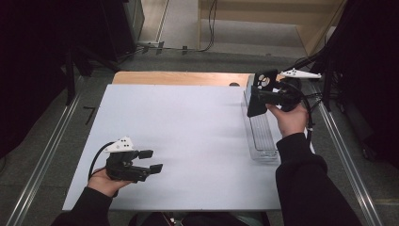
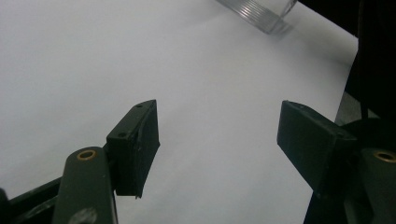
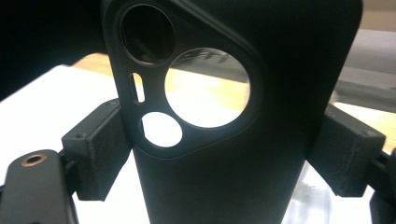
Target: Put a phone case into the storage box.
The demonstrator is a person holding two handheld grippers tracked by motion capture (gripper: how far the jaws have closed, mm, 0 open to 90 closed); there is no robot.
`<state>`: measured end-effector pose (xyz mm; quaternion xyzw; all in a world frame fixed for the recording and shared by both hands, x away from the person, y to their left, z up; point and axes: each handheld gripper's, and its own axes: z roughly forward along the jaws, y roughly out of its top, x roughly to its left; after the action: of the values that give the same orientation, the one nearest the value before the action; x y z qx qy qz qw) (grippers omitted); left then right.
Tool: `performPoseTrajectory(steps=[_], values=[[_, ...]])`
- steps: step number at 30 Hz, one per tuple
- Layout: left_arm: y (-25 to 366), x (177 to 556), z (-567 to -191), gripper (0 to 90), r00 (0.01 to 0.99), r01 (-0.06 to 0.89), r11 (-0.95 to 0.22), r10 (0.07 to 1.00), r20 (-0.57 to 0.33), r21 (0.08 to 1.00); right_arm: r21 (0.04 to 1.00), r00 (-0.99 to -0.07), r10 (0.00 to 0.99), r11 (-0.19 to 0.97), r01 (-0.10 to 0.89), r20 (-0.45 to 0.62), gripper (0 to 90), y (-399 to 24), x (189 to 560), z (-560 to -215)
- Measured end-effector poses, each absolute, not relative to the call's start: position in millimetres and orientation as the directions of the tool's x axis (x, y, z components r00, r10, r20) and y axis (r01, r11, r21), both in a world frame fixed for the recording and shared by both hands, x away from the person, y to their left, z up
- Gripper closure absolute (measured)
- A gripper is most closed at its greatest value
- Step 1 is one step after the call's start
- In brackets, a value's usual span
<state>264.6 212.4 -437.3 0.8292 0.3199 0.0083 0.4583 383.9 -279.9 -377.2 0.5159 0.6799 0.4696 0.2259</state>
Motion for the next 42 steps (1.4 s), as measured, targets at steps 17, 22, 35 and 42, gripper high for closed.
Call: performPoseTrajectory(steps=[17, 22, 35, 42], values=[[213.2, 265.6, -440.8, 29.9, 0.795, 0.524, -0.375, 0.537, -0.282, 0.765, 0.820, -0.138, 0.974, -0.070, 0.569, 0.178, 12.1, -279.8, 445.1, -436.9], [211.7, 265.8, -443.2, 29.9, 0.798, 0.526, -0.379, 0.529, -0.288, 0.762, 0.824, -0.115, 0.981, -0.067, 0.563, 0.158, 11.8, -275.8, 454.8, -446.7], [211.6, 267.0, -444.7, 29.9, 0.798, 0.532, -0.386, 0.525, -0.295, 0.753, 0.825, -0.127, 0.984, -0.035, 0.564, 0.128, 5.2, -269.9, 461.3, -453.4], [211.7, 267.2, -444.7, 29.9, 0.797, 0.534, -0.384, 0.526, -0.296, 0.753, 0.814, -0.123, 0.984, -0.033, 0.580, 0.127, 0.0, -269.7, 459.0, -450.7]])
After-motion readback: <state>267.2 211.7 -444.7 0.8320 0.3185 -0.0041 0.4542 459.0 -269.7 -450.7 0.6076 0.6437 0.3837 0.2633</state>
